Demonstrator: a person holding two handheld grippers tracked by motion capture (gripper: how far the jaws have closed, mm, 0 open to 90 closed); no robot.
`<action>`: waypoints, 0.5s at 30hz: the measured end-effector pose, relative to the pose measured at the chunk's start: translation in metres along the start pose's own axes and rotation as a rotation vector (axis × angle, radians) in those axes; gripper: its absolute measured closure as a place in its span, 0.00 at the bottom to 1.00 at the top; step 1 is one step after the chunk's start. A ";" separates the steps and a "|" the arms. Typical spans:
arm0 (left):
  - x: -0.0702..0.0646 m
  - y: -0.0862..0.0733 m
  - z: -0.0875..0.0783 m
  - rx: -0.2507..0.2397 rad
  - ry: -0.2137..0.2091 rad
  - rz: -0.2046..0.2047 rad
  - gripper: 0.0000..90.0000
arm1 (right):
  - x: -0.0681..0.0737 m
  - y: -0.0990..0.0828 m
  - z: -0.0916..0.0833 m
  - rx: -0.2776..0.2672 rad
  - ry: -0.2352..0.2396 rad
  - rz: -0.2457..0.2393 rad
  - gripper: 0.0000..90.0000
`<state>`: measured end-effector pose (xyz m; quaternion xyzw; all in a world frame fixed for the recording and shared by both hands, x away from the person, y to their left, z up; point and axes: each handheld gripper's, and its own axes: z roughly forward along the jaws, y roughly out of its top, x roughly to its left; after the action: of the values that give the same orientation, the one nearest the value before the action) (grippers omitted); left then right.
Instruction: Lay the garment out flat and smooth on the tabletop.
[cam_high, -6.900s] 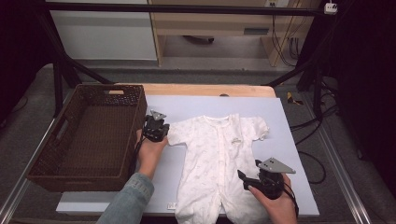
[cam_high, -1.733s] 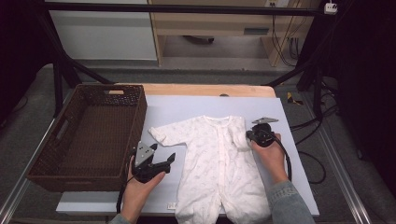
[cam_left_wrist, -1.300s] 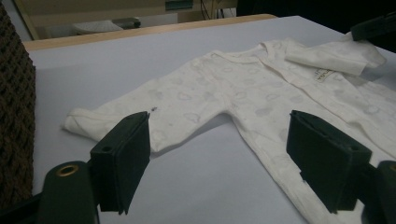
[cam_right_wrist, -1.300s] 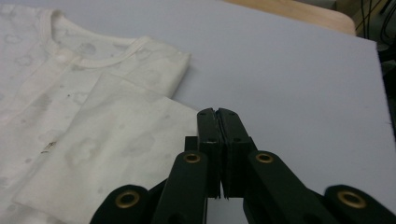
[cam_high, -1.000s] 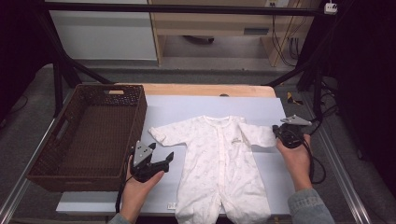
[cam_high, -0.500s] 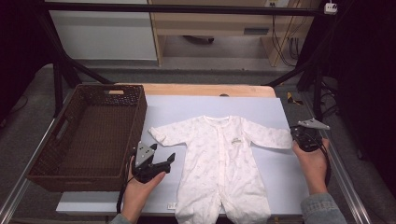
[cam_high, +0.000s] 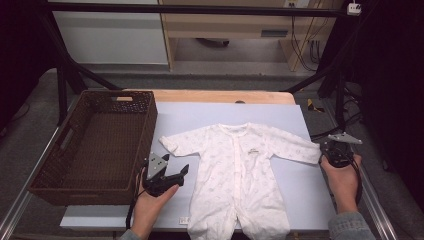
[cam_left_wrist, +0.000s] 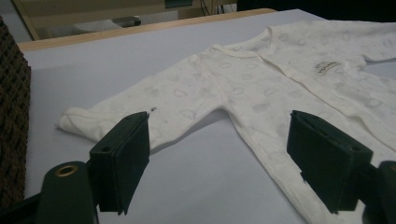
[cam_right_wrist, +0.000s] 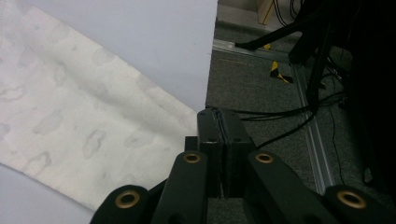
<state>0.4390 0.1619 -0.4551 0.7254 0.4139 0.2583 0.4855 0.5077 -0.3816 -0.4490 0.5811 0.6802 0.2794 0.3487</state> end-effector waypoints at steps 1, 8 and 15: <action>0.000 0.000 0.000 0.001 -0.001 0.000 0.23 | -0.001 -0.001 0.000 0.000 -0.001 0.000 0.99; 0.000 0.000 0.000 0.001 0.001 0.001 0.23 | -0.004 -0.007 -0.001 0.005 -0.003 0.015 0.99; -0.001 0.000 0.000 0.002 0.005 0.004 0.23 | 0.007 -0.004 -0.010 -0.041 0.037 0.055 0.83</action>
<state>0.4389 0.1611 -0.4552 0.7262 0.4141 0.2604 0.4831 0.4969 -0.3756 -0.4475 0.5870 0.6643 0.3136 0.3403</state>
